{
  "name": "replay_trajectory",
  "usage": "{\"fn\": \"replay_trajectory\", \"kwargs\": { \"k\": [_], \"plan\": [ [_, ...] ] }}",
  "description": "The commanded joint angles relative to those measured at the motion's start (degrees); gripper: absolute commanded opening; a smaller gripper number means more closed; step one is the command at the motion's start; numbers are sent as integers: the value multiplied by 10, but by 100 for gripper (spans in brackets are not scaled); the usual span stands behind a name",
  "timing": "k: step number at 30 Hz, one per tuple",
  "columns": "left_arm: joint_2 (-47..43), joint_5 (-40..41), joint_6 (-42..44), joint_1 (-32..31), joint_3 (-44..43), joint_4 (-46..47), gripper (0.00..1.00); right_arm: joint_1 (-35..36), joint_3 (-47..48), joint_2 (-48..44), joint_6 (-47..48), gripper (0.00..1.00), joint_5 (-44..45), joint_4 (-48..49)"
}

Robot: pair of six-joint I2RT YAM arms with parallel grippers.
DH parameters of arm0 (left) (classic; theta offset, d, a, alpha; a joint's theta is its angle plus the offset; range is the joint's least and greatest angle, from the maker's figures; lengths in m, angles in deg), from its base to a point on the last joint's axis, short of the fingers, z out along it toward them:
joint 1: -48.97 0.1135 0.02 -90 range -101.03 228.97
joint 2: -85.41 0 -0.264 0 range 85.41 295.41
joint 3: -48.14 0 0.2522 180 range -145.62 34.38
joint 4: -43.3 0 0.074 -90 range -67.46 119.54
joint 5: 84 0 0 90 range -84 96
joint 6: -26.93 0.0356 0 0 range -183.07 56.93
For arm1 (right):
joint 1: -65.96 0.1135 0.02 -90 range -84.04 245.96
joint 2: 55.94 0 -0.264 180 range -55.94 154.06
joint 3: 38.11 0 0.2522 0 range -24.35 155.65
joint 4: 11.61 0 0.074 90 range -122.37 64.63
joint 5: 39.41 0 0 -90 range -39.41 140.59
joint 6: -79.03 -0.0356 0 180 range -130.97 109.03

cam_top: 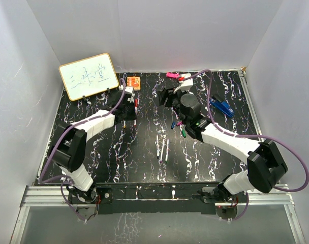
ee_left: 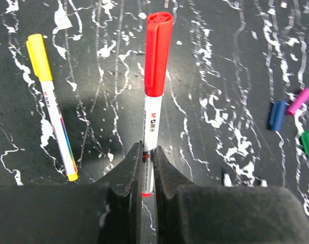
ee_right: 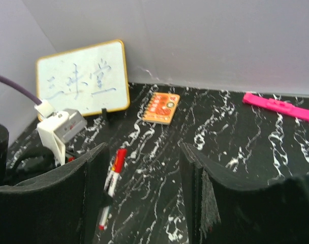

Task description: Insert the pens into the pen caps

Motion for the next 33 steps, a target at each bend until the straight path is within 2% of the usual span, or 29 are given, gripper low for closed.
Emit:
{"fn": "replay_trajectory", "kwargs": {
  "k": [1,15,21,28,33],
  "plan": [
    [30,64,-5,5,-38,-54,0,-1,-3,-16,8,56,31,1],
    [115,139,14,5,-111,-134,0,-2,0,5,5,58,49,-11],
    [134,143,11,5,-120,-138,1,-2,3,9,2,67,63,-19],
    [147,145,10,5,-131,-139,7,-2,1,11,3,78,75,-22],
    [149,139,10,5,-144,-144,16,-2,1,13,3,90,81,-25]
  ]
}}
